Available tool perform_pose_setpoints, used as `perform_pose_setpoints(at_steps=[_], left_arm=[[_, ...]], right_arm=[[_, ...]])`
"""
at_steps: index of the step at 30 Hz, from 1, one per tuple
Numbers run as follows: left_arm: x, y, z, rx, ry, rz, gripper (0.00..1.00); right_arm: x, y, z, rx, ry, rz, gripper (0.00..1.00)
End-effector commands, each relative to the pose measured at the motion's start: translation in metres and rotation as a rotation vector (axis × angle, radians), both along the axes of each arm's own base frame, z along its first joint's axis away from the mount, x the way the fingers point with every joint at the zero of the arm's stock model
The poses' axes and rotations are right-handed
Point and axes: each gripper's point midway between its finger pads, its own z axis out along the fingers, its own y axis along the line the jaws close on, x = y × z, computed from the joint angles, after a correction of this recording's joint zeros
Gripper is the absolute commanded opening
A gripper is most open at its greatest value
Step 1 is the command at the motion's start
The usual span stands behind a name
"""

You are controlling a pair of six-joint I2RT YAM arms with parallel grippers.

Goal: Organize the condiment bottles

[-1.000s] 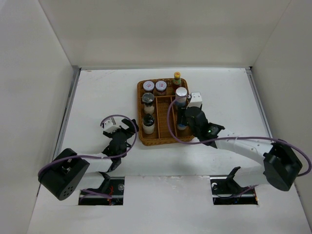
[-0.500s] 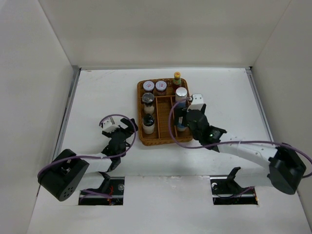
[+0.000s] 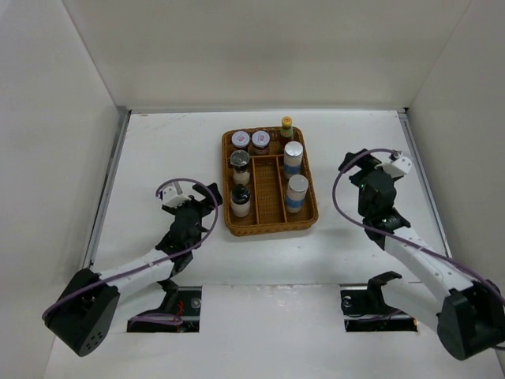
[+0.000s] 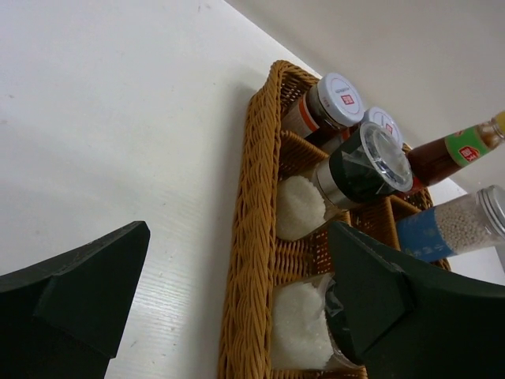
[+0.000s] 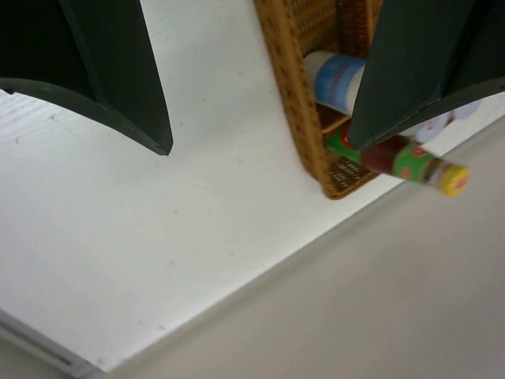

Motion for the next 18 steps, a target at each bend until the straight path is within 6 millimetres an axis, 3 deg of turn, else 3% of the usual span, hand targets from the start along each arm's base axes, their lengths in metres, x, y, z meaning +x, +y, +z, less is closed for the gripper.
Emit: perform_pose_setpoints(at_steps=[1, 4, 7, 13, 18], left_arm=[[0.002, 0.009, 0.004, 0.032, 0.028, 0.044, 1.0], [-0.001, 0.014, 0.001, 0.051, 0.054, 0.053, 1.0], [-0.005, 0.015, -0.001, 0.081, 0.099, 0.044, 1.0], [-0.019, 0.02, 0.02, 0.095, 0.12, 0.025, 1.0], [-0.021, 0.009, 0.028, 0.092, 0.11, -0.012, 1.0]], right_arm=[[0.013, 0.006, -0.03, 0.155, 0.017, 0.038, 1.0], [0.013, 0.012, -0.06, 0.219, 0.051, 0.06, 1.0], [0.013, 0.012, -0.077, 0.252, 0.041, 0.068, 1.0], [0.019, 0.017, -0.085, 0.299, 0.053, 0.11, 1.0], [0.02, 0.019, -0.086, 0.301, 0.059, 0.118, 1.0]])
